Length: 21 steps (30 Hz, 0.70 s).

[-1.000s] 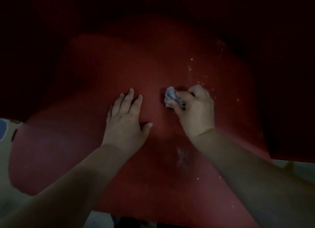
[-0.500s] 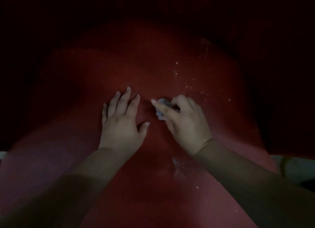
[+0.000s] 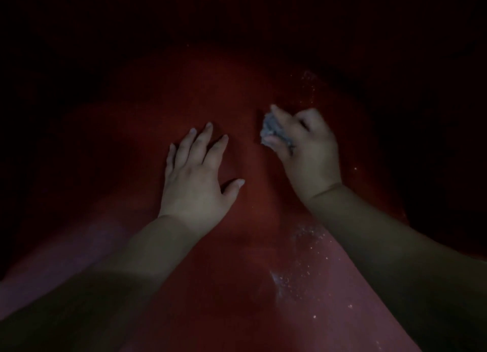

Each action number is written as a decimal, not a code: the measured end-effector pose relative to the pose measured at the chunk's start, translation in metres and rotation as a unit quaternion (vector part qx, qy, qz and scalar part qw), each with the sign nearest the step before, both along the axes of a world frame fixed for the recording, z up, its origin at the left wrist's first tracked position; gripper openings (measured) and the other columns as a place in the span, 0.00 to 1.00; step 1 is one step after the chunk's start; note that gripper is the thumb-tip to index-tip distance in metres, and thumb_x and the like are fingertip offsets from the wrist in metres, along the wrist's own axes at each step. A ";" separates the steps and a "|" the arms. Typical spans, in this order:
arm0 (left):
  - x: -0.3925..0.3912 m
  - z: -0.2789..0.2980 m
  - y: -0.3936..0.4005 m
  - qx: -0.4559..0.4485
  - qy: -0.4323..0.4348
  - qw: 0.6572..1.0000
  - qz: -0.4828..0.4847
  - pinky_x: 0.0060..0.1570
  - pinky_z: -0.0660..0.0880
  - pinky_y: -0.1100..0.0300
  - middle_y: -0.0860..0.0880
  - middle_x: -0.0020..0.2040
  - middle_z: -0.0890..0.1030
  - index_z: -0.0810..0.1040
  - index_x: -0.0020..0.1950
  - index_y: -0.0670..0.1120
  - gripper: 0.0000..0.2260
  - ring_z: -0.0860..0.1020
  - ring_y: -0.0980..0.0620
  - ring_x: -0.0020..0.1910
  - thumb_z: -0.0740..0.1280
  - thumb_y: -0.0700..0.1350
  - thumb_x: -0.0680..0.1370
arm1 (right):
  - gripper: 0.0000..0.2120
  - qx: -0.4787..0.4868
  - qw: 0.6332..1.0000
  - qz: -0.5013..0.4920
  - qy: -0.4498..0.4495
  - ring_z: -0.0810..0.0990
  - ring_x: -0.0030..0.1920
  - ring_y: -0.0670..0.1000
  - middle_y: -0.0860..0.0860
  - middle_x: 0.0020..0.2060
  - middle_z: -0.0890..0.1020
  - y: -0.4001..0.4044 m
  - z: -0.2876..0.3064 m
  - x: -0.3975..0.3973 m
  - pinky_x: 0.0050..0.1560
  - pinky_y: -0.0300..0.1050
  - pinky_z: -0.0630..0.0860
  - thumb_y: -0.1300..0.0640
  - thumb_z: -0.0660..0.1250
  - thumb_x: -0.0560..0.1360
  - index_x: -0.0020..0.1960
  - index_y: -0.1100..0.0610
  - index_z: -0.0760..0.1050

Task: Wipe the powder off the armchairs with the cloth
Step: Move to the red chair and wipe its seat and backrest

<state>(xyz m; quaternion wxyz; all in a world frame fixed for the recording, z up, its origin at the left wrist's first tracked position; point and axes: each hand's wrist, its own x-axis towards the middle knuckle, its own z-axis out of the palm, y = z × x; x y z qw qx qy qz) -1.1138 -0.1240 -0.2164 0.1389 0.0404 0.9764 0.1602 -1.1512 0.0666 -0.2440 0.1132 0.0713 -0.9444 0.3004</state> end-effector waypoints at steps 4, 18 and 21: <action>-0.007 0.001 -0.003 0.008 0.000 1.000 -0.006 0.75 0.41 0.51 0.54 0.79 0.51 0.58 0.77 0.55 0.35 0.45 0.52 0.77 0.66 0.62 0.73 | 0.19 -0.027 0.997 -0.065 -0.012 0.75 0.42 0.50 0.53 0.45 0.74 0.003 0.003 0.040 0.44 0.52 0.78 0.53 0.70 0.75 0.64 0.55 0.77; -0.021 -0.001 -0.009 0.017 0.000 1.000 -0.016 0.74 0.40 0.55 0.54 0.79 0.50 0.58 0.77 0.54 0.37 0.45 0.53 0.77 0.66 0.63 0.72 | 0.18 -0.050 0.996 -0.079 -0.014 0.73 0.43 0.48 0.50 0.46 0.71 -0.016 0.000 0.032 0.45 0.45 0.75 0.52 0.69 0.74 0.63 0.52 0.77; -0.025 -0.002 -0.007 0.021 0.003 1.000 -0.017 0.74 0.43 0.53 0.53 0.79 0.51 0.59 0.77 0.53 0.38 0.47 0.52 0.77 0.67 0.63 0.71 | 0.19 -0.015 1.000 0.018 -0.005 0.72 0.43 0.49 0.53 0.45 0.72 -0.028 -0.002 0.011 0.43 0.45 0.75 0.54 0.72 0.73 0.63 0.54 0.78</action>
